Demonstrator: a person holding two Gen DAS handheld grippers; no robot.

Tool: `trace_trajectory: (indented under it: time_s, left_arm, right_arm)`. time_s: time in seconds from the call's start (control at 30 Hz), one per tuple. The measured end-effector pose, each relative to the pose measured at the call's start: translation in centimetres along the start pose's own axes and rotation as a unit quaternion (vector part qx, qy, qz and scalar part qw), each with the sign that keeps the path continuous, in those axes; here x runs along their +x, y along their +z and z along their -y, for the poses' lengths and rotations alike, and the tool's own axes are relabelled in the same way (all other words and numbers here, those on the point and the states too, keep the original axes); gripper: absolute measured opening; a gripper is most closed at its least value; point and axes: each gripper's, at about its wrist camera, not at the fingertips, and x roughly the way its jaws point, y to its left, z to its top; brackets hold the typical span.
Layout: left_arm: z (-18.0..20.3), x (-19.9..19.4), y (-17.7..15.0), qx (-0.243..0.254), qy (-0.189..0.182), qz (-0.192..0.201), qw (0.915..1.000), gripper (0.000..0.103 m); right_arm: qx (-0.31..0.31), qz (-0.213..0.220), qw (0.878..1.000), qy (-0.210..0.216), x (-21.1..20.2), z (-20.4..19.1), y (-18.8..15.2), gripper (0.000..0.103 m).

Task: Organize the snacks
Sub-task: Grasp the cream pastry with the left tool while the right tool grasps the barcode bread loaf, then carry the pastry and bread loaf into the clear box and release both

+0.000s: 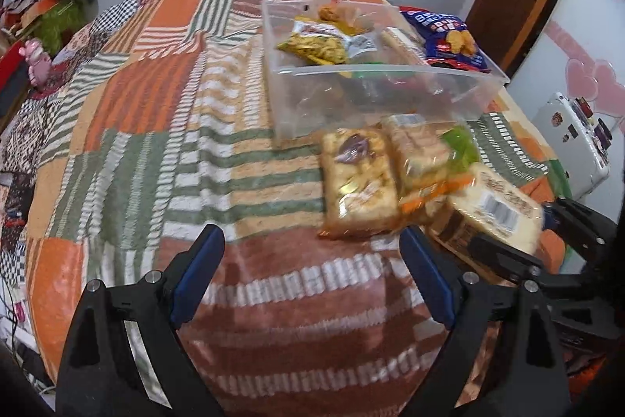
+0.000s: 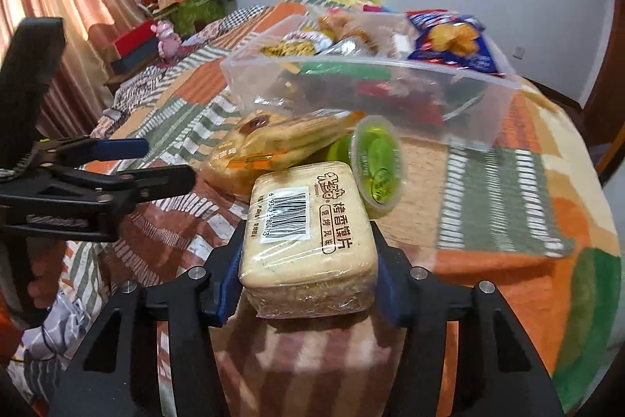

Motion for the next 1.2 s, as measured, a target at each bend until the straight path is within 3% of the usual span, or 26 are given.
trace_trajectory:
  time_s: [0.33,0.53,0.57,0.63,0.67,0.7,1.03,1.2]
  left_arm:
    - [2.3,3.6,2.1,0.015,-0.012,-0.006,0.9998,0.089]
    - [2.8,4.5,2.8,0.023,-0.001,0.012,0.9997,0.073]
    - [2.6,4.5,2.8,0.022,0.004,0.014,0.9997,0.066]
    - [1.9,5.2,2.7,0.018,0.011,0.000,0.9998,0.058]
    - [1.5,5.7,2.5,0.013,0.010,-0.010,0.9998,0.048]
    - [1.1,6.1,2.2,0.008,0.011,-0.019,0.9997,0.047]
    - [0.5,2.6,1.8,0.010,0.002,0.010,0.9999,0.044]
    - [1.1,-0.4,3.1,0.018,-0.008,0.047,0.9987,0.044]
  right_arm:
    - [0.047,0.044,0.998,-0.023,-3.6,3.7,0.4,0.052]
    - [0.063,0.060,0.996,-0.035,-4.2,4.8,0.9,0.052]
    - [0.064,0.061,0.995,-0.035,-4.3,4.9,1.0,0.052]
    - [0.067,0.063,0.995,-0.034,-4.3,5.0,1.1,0.052]
    - [0.068,0.064,0.995,-0.033,-4.3,5.0,1.1,0.052]
    - [0.069,0.065,0.995,-0.034,-4.3,5.0,1.1,0.052]
    - [0.067,0.077,0.994,-0.036,-4.3,5.0,2.2,0.052]
    - [0.058,0.094,0.993,-0.037,-4.3,4.8,3.9,0.052]
